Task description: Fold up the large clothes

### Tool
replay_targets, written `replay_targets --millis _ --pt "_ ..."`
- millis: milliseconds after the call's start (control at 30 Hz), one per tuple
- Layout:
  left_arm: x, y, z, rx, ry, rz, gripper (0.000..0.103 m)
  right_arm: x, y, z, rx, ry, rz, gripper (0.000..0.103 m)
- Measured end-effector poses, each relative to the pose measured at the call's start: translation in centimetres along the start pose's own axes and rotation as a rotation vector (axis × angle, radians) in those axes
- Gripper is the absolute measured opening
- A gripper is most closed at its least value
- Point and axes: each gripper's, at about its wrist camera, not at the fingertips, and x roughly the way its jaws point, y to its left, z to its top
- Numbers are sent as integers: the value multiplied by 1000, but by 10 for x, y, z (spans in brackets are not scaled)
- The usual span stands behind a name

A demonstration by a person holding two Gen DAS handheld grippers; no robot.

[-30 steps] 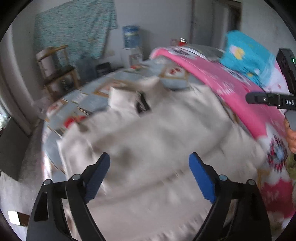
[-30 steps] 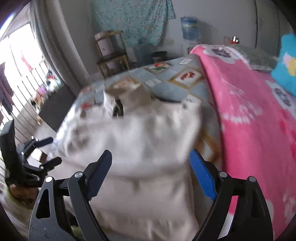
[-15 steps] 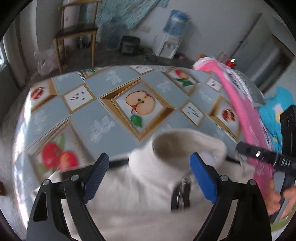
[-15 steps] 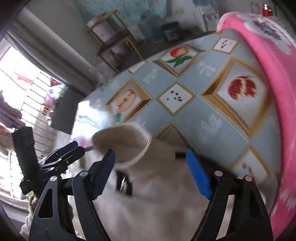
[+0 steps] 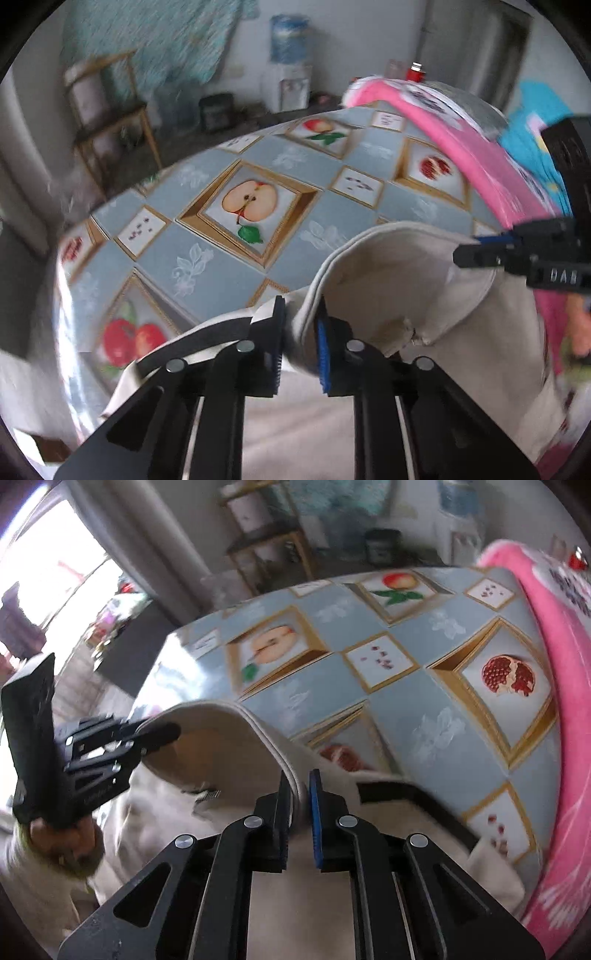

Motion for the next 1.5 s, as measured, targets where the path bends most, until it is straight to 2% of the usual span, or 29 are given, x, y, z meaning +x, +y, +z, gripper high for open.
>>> replay_targets --millis 167,200,233,300,400,500,567,633,733,800,867,900,967,1033,1133,1300,1367,1500 --pt "-8 -19 -43 105 24 26 15 7 14 -36 -97 60 -68 14" --pt "-5 -22 -48 119 30 32 15 8 16 -40 -111 69 -83 17" --pt "-2 -24 -54 134 35 36 15 6 19 -45 -129 74 -92 28" --pt "-1 -28 -64 154 30 48 15 -9 23 -48 -132 42 -81 42" --pt "-1 -33 -72 187 -1 73 15 -52 34 -41 -158 -87 44 46" --pt "-2 -38 -77 212 -15 84 15 -71 44 -27 -135 -156 153 46" --pt "-2 -41 -81 232 -19 87 15 -59 50 -14 -118 -152 166 44" --pt "-2 -44 -84 248 -16 91 15 -36 53 -2 -86 -114 156 28" --pt "-5 -43 -86 250 -12 78 15 6 53 3 -38 -26 133 16" --pt "-10 -38 -86 214 3 50 17 36 50 -4 0 54 123 14" --pt "-20 -27 -86 144 22 -6 30 63 46 -17 39 132 123 13" --pt "-26 -23 -87 113 19 -33 34 66 44 -23 51 135 139 13" --pt "-43 -8 -90 19 -2 -141 47 61 44 -29 50 124 150 13" --pt "-52 6 -91 -79 -18 -224 50 58 43 -31 58 133 154 13" --pt "-45 27 -88 -235 4 -273 51 61 44 -29 54 135 150 13" --pt "-10 61 -86 -510 68 -369 51 60 41 -32 81 112 152 13" --pt "3 69 -86 -584 96 -393 51 59 40 -34 93 106 158 13" --pt "18 79 -81 -660 122 -394 51 57 39 -36 101 99 161 13"
